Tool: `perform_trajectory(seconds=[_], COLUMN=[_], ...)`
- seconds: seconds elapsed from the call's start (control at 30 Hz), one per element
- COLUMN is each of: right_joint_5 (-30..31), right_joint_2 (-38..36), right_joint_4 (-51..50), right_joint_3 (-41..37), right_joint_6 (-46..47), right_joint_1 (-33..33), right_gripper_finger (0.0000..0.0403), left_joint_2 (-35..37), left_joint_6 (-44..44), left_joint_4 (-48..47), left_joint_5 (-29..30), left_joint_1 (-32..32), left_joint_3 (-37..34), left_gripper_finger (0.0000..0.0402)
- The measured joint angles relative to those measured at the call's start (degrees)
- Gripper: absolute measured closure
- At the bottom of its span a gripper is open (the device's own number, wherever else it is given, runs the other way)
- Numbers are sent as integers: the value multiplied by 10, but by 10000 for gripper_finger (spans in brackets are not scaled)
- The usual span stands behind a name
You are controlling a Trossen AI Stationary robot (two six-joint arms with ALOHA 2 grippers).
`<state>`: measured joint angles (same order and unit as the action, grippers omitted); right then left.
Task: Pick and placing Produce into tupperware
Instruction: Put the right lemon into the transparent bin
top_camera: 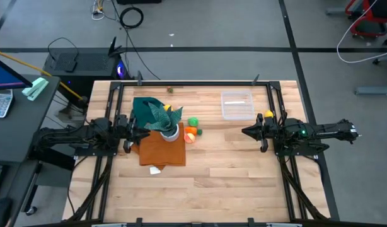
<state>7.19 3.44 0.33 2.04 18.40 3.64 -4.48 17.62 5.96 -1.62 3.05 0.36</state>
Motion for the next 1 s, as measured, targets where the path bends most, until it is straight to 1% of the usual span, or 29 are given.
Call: perform_trajectory(seconds=[0.13,0.23,0.37,0.47,0.57,0.67,0.8,0.9,1.0], right_joint_5=[1,26,54,90,106,111,141,163,170], right_joint_2=[0,0,0,0,0,0,0,0,0], right_joint_4=[0,-3,-5,-6,-4,10,17,20,20], right_joint_3=[0,0,1,2,2,1,9,25,47], right_joint_6=[-4,-31,-35,-36,-36,-36,-36,-36,-36], right_joint_1=[0,-3,-3,-3,-3,-3,-3,-3,-3], right_gripper_finger=[402,402,402,402,402,402,402,402,402], left_joint_2=[0,0,0,0,0,0,0,0,0], left_joint_6=[-25,-51,-67,-63,-63,-63,-67,-70,-71], left_joint_4=[0,0,0,3,23,70,157,208,204], left_joint_5=[0,0,11,50,98,158,238,264,269], left_joint_1=[0,0,0,0,0,0,0,0,0], left_joint_3=[0,0,0,0,0,0,0,3,27], left_gripper_finger=[330,333,335,334,334,338,343,348,353])
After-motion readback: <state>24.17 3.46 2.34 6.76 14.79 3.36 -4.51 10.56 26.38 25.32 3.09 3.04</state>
